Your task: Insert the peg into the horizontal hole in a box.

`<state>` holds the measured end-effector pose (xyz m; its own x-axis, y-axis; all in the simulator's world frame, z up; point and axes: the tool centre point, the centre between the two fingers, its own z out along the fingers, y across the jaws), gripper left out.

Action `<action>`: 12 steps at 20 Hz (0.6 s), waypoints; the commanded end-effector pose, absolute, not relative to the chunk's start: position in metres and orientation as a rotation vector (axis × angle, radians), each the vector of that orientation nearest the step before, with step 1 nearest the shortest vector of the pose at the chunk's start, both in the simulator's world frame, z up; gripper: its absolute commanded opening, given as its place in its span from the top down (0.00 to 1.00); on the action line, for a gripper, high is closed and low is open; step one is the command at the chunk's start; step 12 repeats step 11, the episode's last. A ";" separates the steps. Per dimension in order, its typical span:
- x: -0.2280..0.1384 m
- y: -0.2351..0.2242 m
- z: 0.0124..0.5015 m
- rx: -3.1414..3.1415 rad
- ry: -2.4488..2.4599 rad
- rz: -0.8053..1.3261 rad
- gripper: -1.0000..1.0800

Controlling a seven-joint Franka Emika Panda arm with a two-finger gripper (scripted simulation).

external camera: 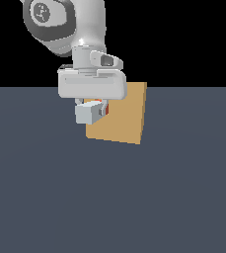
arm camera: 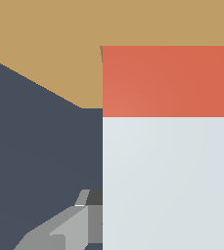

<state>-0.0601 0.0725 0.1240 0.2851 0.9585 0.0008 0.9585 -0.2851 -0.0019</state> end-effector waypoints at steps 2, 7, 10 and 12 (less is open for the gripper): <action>-0.053 0.089 0.126 -2.520 -1.876 -0.006 1.00; -0.050 0.097 0.127 -2.521 -1.877 -0.007 1.00; -0.050 0.094 0.127 -2.521 -1.877 -0.007 1.00; -0.050 0.094 0.127 -2.521 -1.877 -0.007 1.00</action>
